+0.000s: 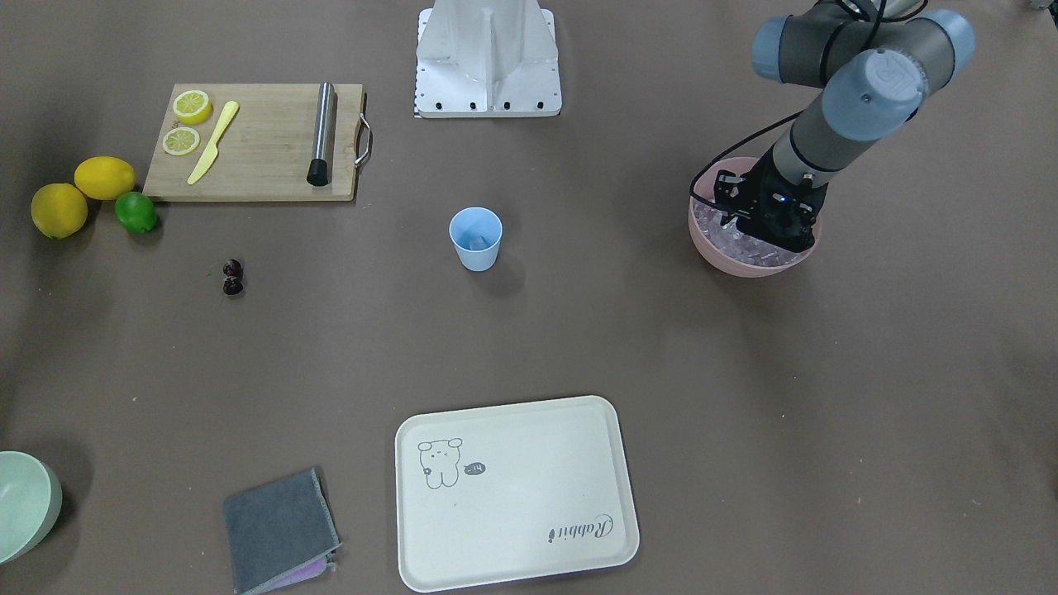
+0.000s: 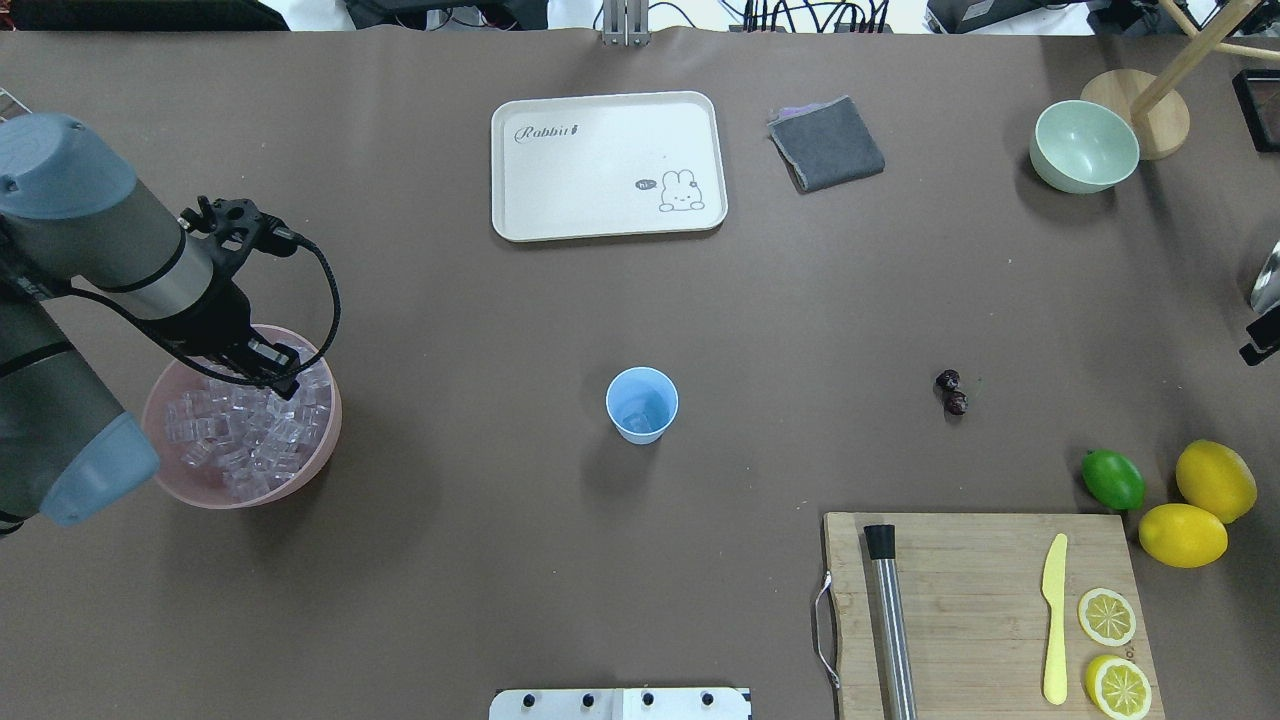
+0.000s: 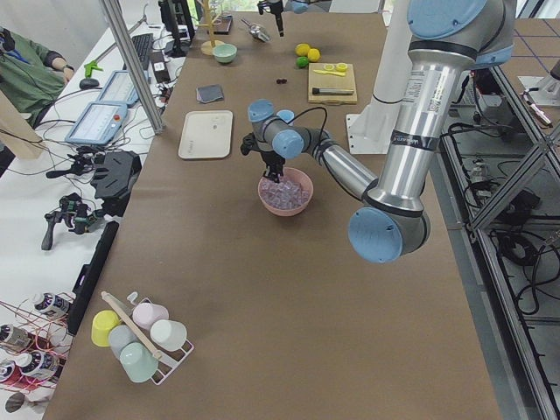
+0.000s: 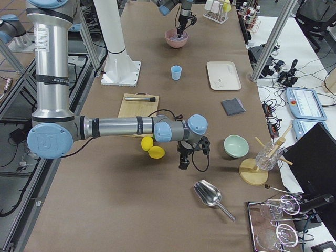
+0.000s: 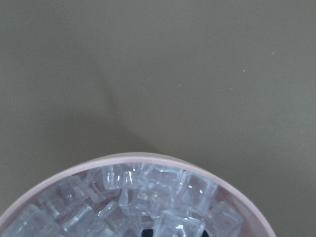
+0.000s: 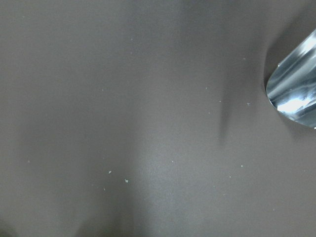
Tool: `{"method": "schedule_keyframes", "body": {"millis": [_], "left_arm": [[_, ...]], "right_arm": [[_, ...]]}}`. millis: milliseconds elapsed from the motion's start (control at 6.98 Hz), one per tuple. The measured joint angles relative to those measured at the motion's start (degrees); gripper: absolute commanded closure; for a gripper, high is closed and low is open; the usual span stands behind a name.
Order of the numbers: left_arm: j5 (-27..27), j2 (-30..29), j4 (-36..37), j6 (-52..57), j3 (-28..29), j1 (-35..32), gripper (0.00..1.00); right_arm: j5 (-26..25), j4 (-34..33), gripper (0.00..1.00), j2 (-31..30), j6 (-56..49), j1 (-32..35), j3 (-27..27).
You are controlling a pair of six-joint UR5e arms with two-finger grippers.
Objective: Put ice and cherries in cup
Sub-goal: 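Lower the left gripper into the ice and grasp another cube, then carry the ice cube over the light-blue cup with the left gripper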
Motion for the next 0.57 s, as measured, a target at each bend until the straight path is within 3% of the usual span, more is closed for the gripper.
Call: {"method": "schedule_keyframes", "body": {"millis": [287, 573], "left_arm": [[-4.5, -0.3, 0.1, -1.8, 0.0, -3.1, 1.0], [-6.2, -4.1, -1.0, -13.7, 3.1, -4.4, 1.0]], "right_arm": [[0.0, 0.0, 0.0, 0.0, 0.0, 0.0, 0.0], [-0.1, 0.0, 0.0, 0.1, 0.0, 0.0, 0.0]]}}
